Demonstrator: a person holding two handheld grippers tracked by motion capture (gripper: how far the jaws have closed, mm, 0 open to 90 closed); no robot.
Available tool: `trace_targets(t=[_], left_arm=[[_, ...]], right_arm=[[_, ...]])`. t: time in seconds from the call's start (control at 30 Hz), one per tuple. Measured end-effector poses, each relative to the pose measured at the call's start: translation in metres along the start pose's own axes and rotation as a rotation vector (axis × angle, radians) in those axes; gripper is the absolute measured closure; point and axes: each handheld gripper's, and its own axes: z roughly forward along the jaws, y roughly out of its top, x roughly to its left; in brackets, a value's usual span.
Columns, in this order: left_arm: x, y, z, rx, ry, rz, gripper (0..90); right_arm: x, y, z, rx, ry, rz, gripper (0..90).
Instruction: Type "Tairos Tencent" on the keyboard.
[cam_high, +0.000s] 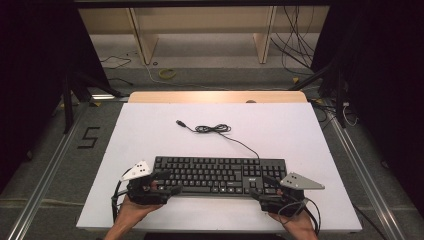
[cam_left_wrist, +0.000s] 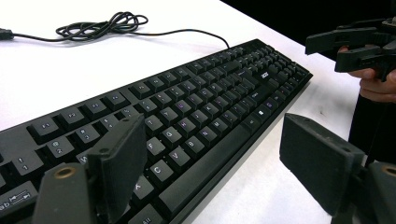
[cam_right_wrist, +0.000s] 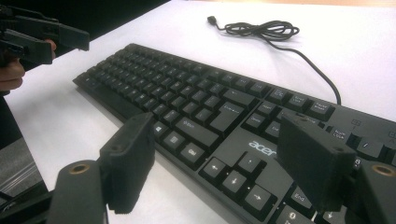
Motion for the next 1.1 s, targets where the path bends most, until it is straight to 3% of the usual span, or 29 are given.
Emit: trace_targets(t=[0.47, 0.73, 1.1], left_arm=[[0.000, 0.000, 0.000, 0.001, 0.003, 0.000, 22.7], [0.004, 0.000, -0.003, -0.005, 0.019, -0.012, 23.0], [0.011, 0.000, -0.009, 0.020, 0.108, -0.043, 28.0]], right_arm=[[0.001, 0.001, 0.003, -0.001, 0.002, -0.002, 28.8], [0.005, 0.007, 0.012, 0.004, 0.017, -0.004, 28.9], [0.022, 0.029, 0.047, 0.057, 0.057, -0.048, 30.4]])
